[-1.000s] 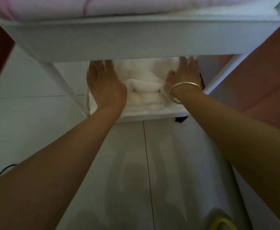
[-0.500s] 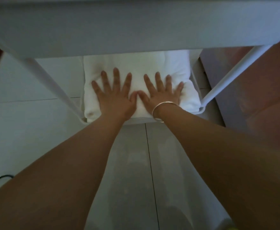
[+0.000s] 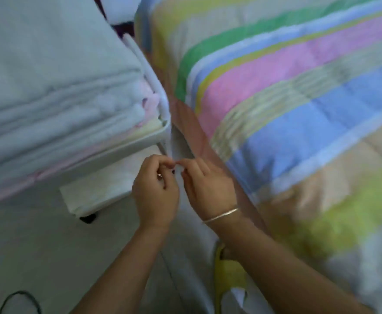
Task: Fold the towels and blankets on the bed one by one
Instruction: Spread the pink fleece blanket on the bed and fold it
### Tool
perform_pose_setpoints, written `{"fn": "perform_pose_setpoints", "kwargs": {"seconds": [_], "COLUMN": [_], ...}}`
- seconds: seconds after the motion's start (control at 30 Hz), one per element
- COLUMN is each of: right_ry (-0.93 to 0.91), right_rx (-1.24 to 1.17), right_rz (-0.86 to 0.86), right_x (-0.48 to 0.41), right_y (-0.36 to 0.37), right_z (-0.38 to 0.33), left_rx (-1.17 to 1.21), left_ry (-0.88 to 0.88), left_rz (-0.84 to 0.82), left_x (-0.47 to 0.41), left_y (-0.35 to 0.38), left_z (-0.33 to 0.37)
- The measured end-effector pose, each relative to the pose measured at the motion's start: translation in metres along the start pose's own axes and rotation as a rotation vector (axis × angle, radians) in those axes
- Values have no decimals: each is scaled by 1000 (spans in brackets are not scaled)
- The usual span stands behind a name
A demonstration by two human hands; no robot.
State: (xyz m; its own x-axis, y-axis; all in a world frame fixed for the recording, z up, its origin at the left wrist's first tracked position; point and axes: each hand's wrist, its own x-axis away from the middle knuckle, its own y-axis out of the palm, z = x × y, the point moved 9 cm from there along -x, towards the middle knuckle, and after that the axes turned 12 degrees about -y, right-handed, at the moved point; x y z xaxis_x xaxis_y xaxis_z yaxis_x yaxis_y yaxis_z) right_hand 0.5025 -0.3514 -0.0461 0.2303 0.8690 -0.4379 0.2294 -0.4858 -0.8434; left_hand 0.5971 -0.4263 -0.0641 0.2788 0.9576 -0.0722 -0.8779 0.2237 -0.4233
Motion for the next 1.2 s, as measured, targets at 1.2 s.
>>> {"fn": "perform_pose_setpoints", "kwargs": {"seconds": [1.2], "right_ry": [1349], "right_rx": [734], "right_rz": [-239], "right_x": [328], "right_y": [-533], "right_z": [750], "left_rx": [-1301], "left_ry": [809], "left_rz": [-1327], "left_x": [208], "left_y": [783], "left_z": [381]}}
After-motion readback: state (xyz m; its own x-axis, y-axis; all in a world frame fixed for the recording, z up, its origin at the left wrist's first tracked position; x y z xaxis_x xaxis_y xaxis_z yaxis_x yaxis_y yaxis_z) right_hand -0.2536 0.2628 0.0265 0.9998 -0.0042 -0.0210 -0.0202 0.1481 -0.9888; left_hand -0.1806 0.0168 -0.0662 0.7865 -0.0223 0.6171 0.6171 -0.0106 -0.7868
